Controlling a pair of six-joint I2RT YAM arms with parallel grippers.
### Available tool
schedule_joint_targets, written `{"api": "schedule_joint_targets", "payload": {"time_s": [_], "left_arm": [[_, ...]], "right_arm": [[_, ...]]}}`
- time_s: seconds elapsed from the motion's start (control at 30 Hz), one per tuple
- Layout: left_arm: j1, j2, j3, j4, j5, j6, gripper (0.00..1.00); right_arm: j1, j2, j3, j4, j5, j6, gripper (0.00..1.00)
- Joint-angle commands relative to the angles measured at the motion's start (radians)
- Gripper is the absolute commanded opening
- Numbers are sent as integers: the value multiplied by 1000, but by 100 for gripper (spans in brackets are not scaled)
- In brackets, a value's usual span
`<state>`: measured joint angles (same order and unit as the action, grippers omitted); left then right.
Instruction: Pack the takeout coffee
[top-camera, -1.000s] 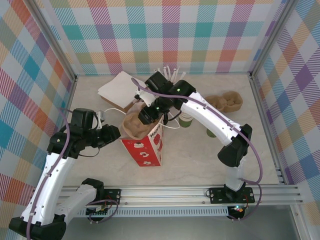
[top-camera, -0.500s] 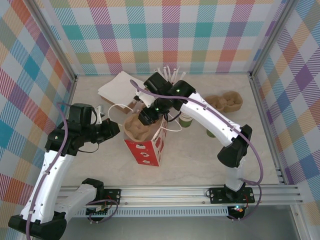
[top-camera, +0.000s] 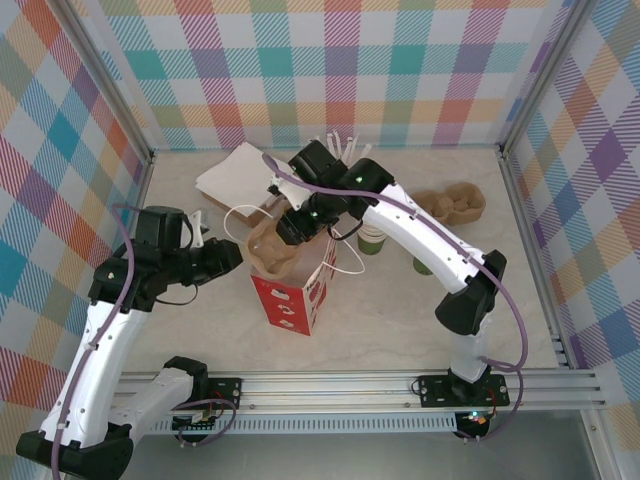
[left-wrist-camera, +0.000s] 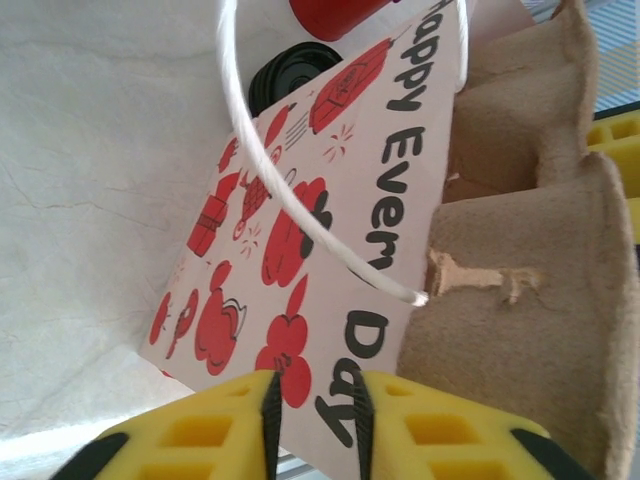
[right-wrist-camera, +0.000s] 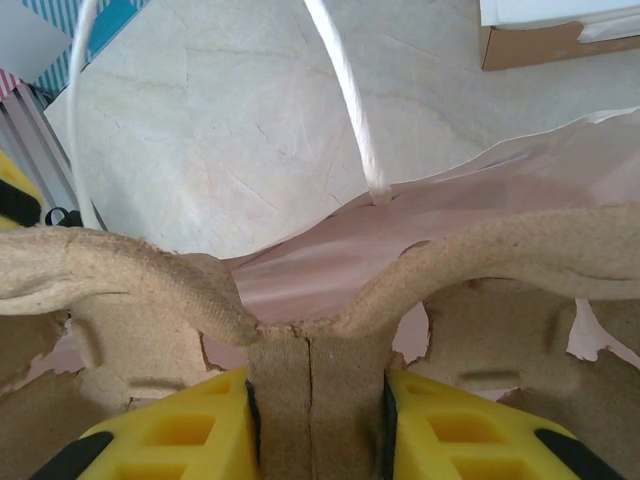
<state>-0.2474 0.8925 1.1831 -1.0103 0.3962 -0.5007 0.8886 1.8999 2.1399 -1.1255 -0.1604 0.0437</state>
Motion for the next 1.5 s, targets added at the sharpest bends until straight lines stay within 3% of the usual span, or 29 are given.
{"api": "schedule_joint_targets", "payload": {"time_s": [0.0,0.2,0.53,0.7,1.03,1.17,1.47], "left_arm": [[-6,-25,22,7,68,12,32],[-6,-49,-21,22,127,8,42],[-6,-23,-57,71,124,-8,58],[-8,-5,-70,93,127,-7,60],[-15,4,-118,99,114,2,45],[-15,5,-117,88,94,11,35],[-21,-2,-103,88,97,15,19]], "right_arm": [[-19,-72,-54,33,-4,3,32],[-36,-102,-118,72,-60,22,32],[-35,-106,-139,82,-67,33,32],[-37,-106,-142,84,-66,40,32],[-37,-111,-150,85,-62,59,32],[-37,-111,-142,70,-57,44,32],[-37,-96,-107,25,61,29,31]]}}
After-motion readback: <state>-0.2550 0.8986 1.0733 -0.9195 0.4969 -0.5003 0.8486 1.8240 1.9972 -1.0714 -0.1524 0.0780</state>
